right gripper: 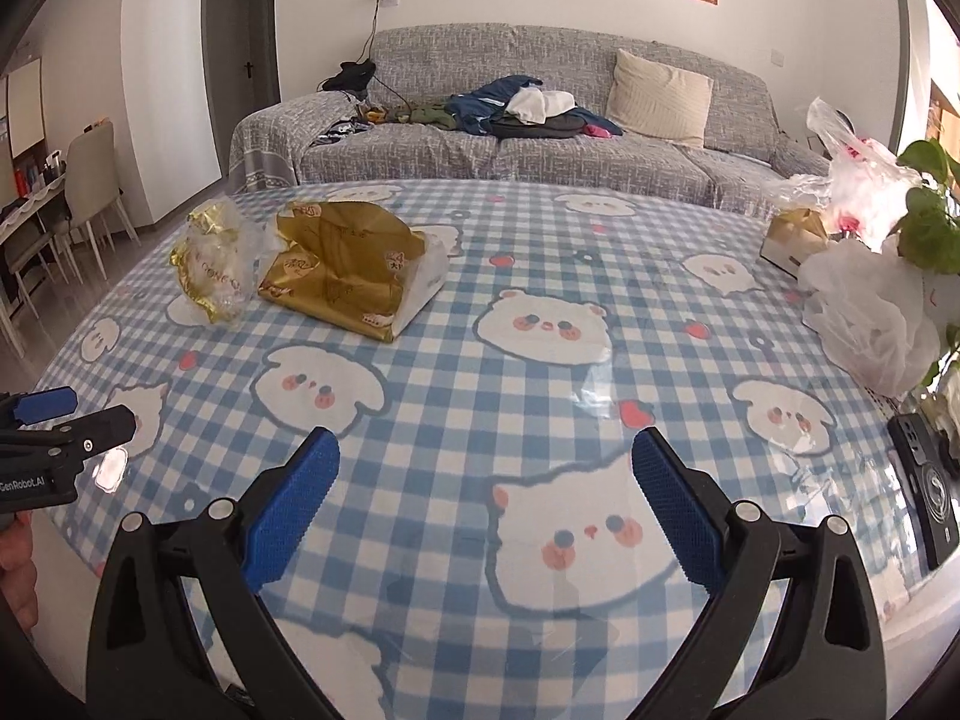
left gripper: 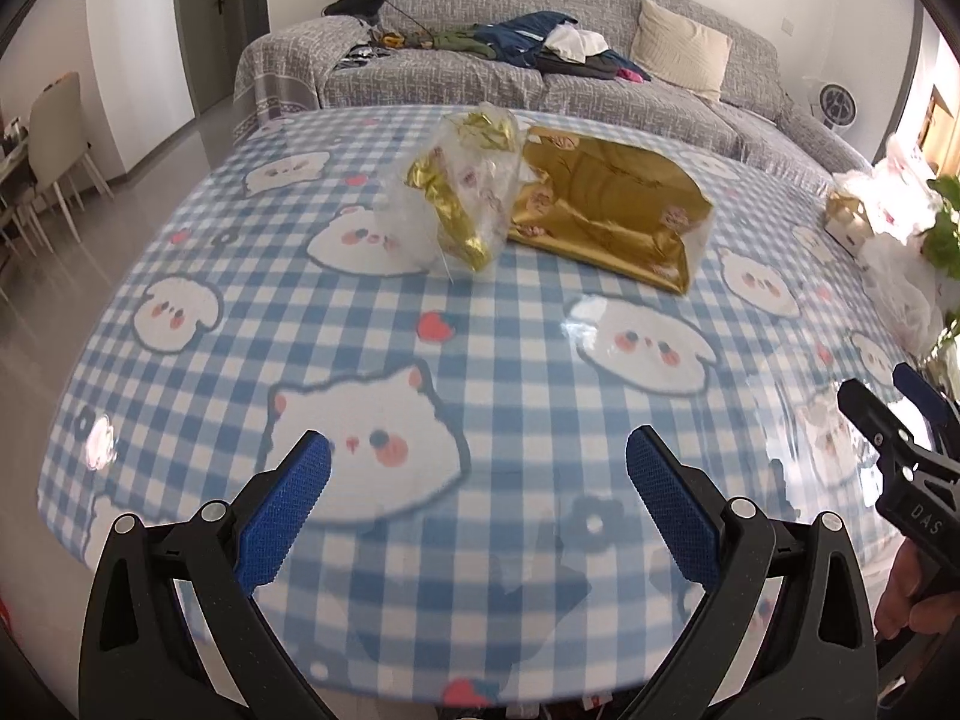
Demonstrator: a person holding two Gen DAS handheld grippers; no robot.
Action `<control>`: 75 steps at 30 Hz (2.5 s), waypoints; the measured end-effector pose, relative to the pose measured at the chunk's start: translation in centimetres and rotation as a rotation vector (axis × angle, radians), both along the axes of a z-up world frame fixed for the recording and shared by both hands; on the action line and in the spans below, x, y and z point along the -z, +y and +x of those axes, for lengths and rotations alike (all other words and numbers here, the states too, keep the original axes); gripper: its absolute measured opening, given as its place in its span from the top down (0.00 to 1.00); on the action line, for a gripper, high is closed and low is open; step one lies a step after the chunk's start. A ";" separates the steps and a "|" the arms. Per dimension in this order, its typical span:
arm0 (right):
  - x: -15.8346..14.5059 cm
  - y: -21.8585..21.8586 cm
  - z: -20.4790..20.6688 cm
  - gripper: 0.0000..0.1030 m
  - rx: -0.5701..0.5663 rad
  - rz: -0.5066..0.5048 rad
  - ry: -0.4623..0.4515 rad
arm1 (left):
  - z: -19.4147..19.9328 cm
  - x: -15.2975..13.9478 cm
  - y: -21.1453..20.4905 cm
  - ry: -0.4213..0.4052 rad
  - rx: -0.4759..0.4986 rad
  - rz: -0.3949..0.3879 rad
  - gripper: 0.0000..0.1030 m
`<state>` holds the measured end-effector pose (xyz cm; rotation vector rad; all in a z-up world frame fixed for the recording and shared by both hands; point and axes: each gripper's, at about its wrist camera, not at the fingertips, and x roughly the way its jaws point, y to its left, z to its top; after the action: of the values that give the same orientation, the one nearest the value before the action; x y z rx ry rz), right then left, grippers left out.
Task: Collect trash
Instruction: 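Move both open tools back over the table toward the gold wrappers, then grasp the clear bag of gold wrappers with the left tool while the right tool grasps the gold packet, then lift and carry the clear bag and gold packet with both tools over the bin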
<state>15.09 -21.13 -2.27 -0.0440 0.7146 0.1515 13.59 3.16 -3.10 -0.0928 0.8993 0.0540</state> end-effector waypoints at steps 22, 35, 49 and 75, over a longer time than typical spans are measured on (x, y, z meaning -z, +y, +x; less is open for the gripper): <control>1.1 3.9 11.5 0.09 -0.085 0.012 0.056 | 10.9 0.8 2.5 0.026 -0.073 0.016 0.06; 2.6 5.9 17.1 0.11 -0.130 0.049 0.108 | 16.3 1.7 3.5 0.034 -0.087 0.013 0.09; 4.8 7.1 20.2 0.58 -0.140 0.118 0.182 | 18.1 2.6 4.5 0.014 -0.063 0.013 0.42; 3.1 5.0 18.2 0.73 -0.090 0.087 0.131 | 16.2 1.1 3.0 0.004 -0.054 0.009 0.71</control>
<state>33.28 -16.13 -5.36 0.0171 0.8359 0.2735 29.82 6.14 -4.25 -0.1090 0.9005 0.1084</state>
